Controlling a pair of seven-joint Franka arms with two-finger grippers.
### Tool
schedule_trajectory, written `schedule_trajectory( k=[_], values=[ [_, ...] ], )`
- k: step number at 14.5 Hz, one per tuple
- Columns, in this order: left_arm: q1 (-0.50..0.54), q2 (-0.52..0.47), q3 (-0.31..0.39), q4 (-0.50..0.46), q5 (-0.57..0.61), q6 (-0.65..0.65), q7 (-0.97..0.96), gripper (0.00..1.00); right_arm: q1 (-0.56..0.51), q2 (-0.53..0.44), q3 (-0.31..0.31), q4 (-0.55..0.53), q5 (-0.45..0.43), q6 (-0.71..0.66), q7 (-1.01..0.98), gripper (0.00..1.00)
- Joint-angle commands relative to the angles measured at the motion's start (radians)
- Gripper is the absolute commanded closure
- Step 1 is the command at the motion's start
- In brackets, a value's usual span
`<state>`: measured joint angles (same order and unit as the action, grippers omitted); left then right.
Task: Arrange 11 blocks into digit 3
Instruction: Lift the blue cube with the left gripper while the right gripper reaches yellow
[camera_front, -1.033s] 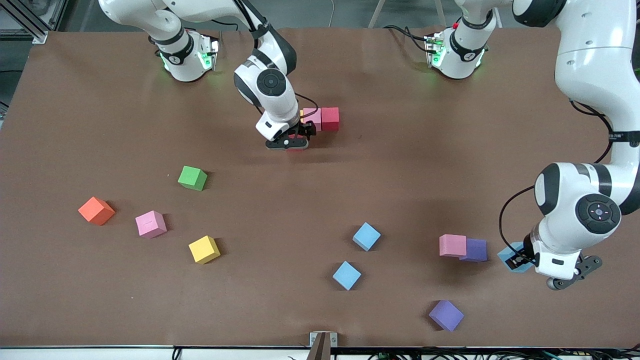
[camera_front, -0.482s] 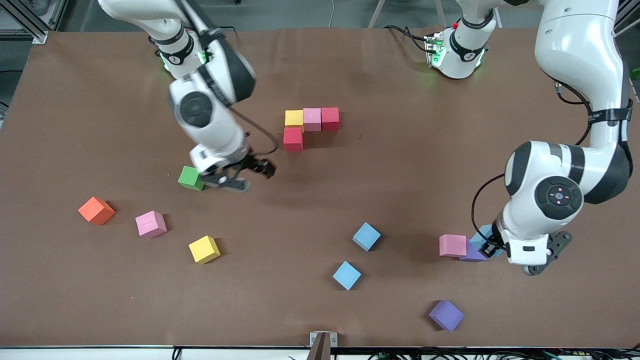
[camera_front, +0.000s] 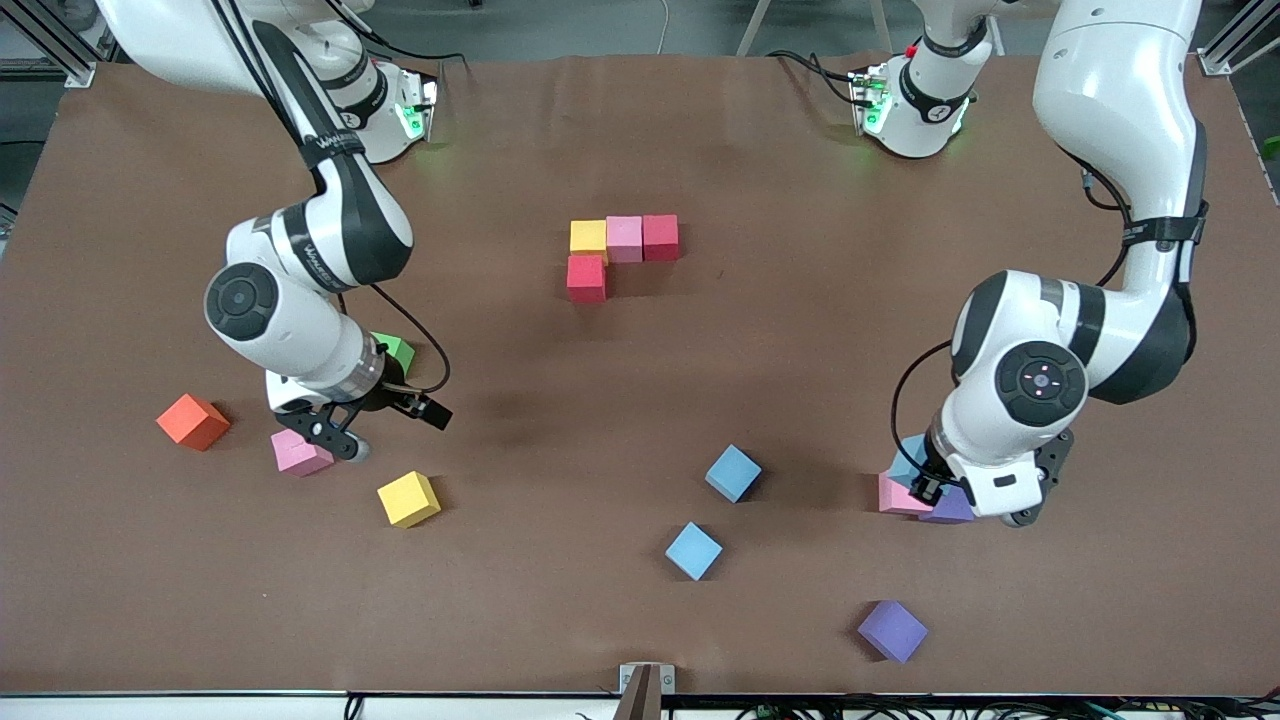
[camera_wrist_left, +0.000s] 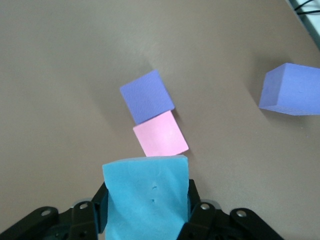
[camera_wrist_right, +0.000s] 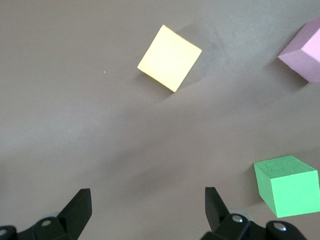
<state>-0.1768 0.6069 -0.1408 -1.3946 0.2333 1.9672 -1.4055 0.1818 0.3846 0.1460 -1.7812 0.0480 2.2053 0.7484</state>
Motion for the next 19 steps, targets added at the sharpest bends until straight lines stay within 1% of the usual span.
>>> schedule_trajectory(
  k=[1,2,3,4,5,7,8,10,11,13,15,17,19],
  values=[
    [-0.030,0.000,0.009,-0.012,-0.002,-0.016,-0.091,0.77,-0.008,0.020,0.012,0.014,-0.036,-0.009,0.018,0.00],
    [-0.044,0.007,0.010,-0.012,0.000,-0.016,-0.119,0.77,-0.025,0.034,0.013,0.023,-0.024,0.007,0.028,0.00],
    [-0.050,0.008,0.009,-0.012,0.012,-0.016,-0.144,0.77,-0.037,0.068,0.014,0.057,-0.014,0.026,0.046,0.00],
    [-0.055,0.008,0.007,-0.012,0.014,-0.016,-0.171,0.77,-0.029,0.106,0.012,0.093,-0.014,0.054,0.067,0.00],
    [-0.056,0.007,0.006,-0.012,0.012,-0.018,-0.193,0.77,-0.025,0.135,0.009,0.109,-0.020,0.082,0.101,0.00],
    [-0.076,0.020,0.009,-0.012,0.014,-0.018,-0.246,0.77,-0.025,0.184,-0.003,0.132,-0.019,0.093,0.164,0.00],
    [-0.087,0.030,0.010,-0.014,0.017,-0.016,-0.263,0.77,-0.022,0.206,-0.009,0.141,-0.022,0.091,0.214,0.00],
    [-0.102,0.037,0.009,-0.014,0.055,-0.018,-0.320,0.77,-0.036,0.214,-0.011,0.149,-0.026,0.074,0.291,0.00],
    [-0.104,0.042,0.007,-0.012,0.067,-0.018,-0.342,0.77,-0.044,0.220,-0.014,0.152,-0.027,0.067,0.298,0.00],
    [-0.127,0.034,0.007,-0.012,0.061,-0.018,-0.359,0.77,-0.047,0.261,-0.048,0.210,-0.023,0.028,0.299,0.00],
    [-0.144,0.033,0.006,-0.009,0.060,-0.031,-0.392,0.77,-0.059,0.276,-0.052,0.241,-0.016,0.017,0.299,0.00],
    [-0.165,0.033,0.004,-0.009,0.057,-0.031,-0.426,0.77,-0.065,0.292,-0.052,0.281,-0.014,0.017,0.304,0.02],
    [-0.179,0.033,0.004,-0.007,0.058,-0.031,-0.475,0.77,-0.064,0.332,-0.066,0.334,-0.014,0.021,0.308,0.02]
  ],
)
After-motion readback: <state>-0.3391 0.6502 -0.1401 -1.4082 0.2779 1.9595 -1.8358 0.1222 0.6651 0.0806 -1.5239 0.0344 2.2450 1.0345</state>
